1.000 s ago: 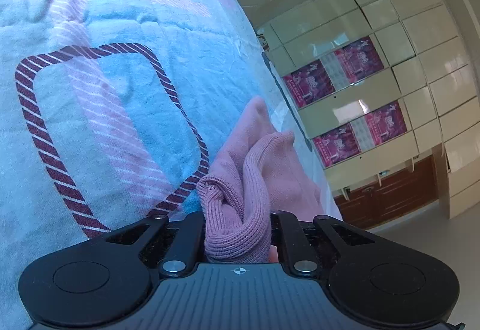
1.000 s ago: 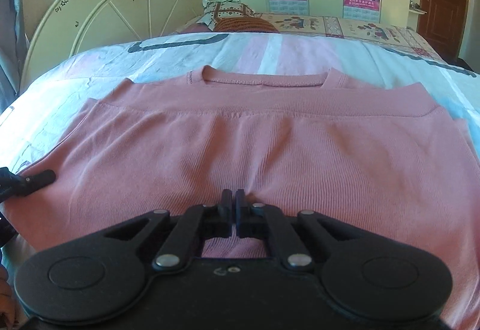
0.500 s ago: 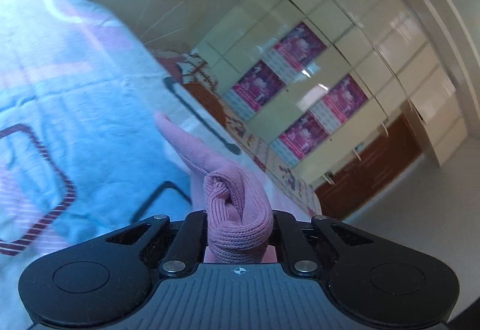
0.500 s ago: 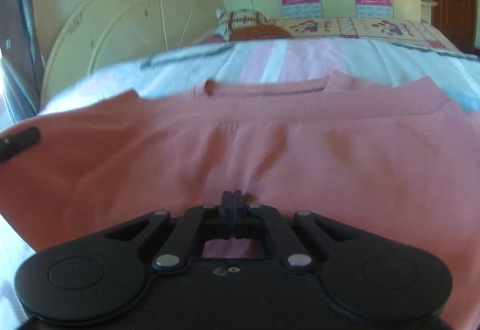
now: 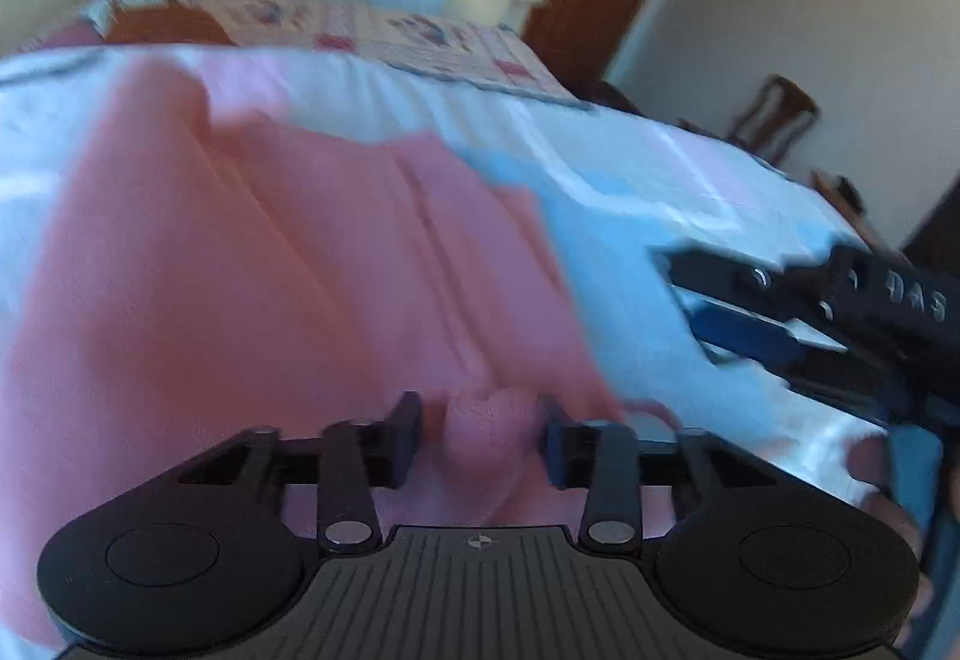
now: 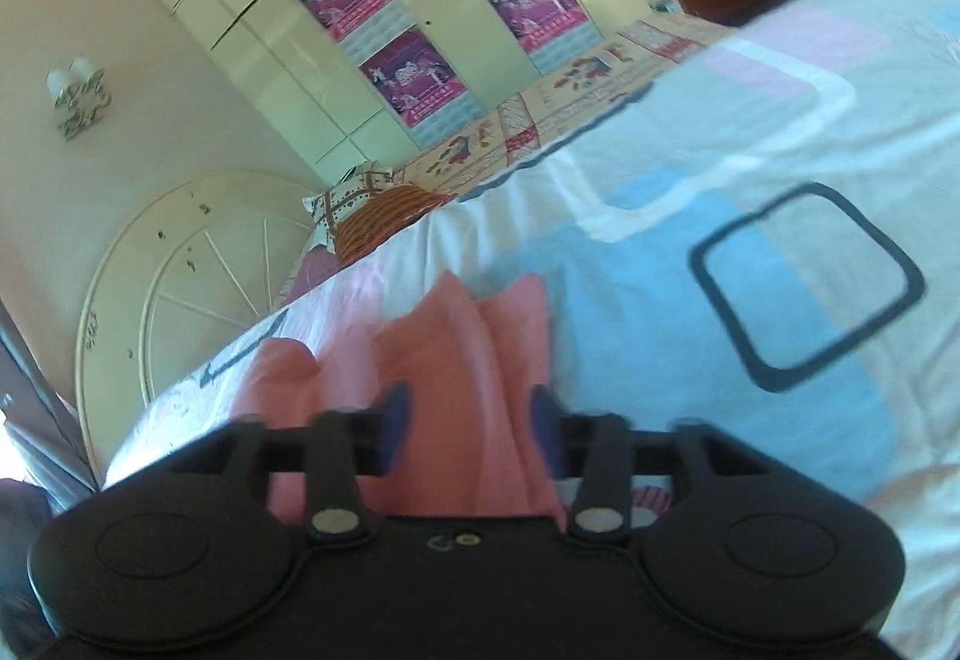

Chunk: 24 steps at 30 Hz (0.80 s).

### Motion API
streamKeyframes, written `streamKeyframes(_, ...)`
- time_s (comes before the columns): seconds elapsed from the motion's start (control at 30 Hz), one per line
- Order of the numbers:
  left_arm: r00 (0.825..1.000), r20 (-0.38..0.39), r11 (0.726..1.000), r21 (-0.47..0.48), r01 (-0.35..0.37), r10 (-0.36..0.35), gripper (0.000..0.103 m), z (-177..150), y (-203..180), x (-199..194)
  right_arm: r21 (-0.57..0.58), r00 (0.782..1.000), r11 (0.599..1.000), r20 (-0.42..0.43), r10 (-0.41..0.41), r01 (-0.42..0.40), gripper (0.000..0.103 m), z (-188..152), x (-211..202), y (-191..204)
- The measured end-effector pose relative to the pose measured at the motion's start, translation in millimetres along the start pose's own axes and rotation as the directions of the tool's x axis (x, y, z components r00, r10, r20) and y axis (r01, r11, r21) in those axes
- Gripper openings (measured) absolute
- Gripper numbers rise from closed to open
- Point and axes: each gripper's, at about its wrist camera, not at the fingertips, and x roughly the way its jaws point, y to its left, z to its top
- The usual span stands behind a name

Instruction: Fold small clothes

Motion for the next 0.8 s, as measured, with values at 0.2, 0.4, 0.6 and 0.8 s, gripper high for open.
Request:
streamKeyframes(0.2, 0.974, 0.211, 0.993, -0.097, -0.067, 0.086, 0.064, 12.6, 43.8, -88.3, -0.012, 0.987, 0.991, -0.092, 0.128, -0.13, 0.049, -2.5, 8.2, 6.0)
streamKeyframes(0.4, 0.951, 0.182, 0.958, -0.19, -0.215, 0.25, 0.065, 17.7, 135.3, -94.0, -0.057, 0.963, 0.99, -0.246, 0.11, -0.128, 0.041, -17.2, 62.8, 29.9)
streamKeyframes(0.6, 0.967, 0.129, 0.96, -0.205, -0.189, 0.218, 0.065, -1.5, 158.2, -47.3, -0.139, 0.944, 0.985, -0.326, 0.053, -0.104, 0.037, -32.7, 83.4, 46.7)
streamKeyframes(0.8, 0.969, 0.141, 0.958, -0.235, -0.164, 0.2, 0.065, -8.2, 177.3, -40.7, -0.314, 0.944, 0.945, -0.329, -0.023, -0.086, 0.009, -37.1, 94.4, 81.4)
